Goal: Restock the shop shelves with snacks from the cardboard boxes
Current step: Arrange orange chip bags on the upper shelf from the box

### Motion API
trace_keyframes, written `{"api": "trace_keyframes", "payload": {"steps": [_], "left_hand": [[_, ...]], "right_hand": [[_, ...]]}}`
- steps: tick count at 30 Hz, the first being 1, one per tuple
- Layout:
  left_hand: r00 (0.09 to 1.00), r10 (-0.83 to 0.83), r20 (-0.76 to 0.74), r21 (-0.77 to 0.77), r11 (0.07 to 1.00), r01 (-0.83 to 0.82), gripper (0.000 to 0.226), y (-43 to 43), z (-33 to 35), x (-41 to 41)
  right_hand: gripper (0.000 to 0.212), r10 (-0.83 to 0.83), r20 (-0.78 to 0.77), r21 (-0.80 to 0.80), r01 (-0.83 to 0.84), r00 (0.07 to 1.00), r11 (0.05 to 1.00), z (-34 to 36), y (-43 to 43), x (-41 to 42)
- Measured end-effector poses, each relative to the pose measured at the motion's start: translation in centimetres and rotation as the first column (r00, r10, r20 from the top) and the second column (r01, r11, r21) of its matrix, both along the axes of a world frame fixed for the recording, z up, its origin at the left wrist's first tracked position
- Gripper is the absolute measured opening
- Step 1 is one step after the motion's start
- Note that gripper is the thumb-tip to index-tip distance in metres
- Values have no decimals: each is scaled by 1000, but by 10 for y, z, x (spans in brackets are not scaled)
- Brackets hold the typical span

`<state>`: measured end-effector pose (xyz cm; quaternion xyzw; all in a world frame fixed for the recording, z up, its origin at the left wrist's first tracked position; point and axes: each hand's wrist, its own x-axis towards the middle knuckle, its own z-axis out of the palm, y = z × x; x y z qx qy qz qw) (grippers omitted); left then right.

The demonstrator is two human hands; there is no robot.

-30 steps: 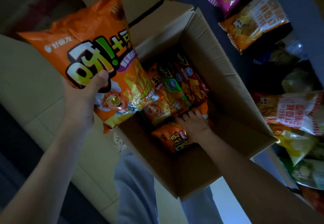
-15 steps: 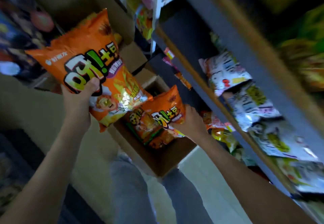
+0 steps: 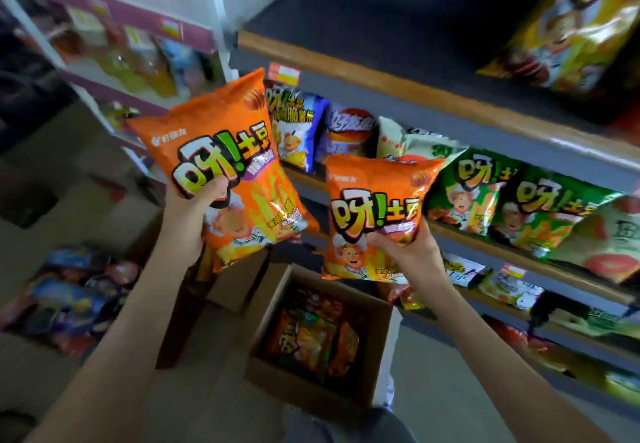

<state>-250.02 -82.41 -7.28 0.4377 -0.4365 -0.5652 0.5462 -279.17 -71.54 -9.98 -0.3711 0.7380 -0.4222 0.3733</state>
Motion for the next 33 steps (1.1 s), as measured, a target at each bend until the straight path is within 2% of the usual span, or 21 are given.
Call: {"api": "trace_keyframes", "payload": {"steps": [3,10,15,18,22,27,30,33], "left_hand": [[996,-57,71,-17,998,58,83,-12,37,-20],[964,-225,142,-109,964,241,55,-23,86,-78],[936,-323,137,-115,934,339,88,-37,105,-97],[948,-293,121,-145,940,309,90,-45,118,-111],[971,-232,56,-95,967,237,72,-52,130,-132],[961,-185,204,-131,968,214,75,-53,135,-155],[960,-160,230,-134,972,194,61,-46,137,-169],[962,-134,238,-114,980,164,57,-36,142,-181]], "right_hand": [[58,-61,66,-116,68,996,991,37,9,-14],[62,-88,63,-280,103,994,954,95,17,-43],[58,-126,30,-414,127,992,901,133,20,-58],[65,-133,61,-488,146,989,861,154,13,-70],[83,-145,-39,-493,107,989,863,164,-8,-90],[109,-205,-269,-497,47,941,867,172,-28,-103],[112,-191,-334,-466,15,923,885,171,-37,-111],[108,-130,-339,-407,-21,932,913,173,-44,-119]]}}
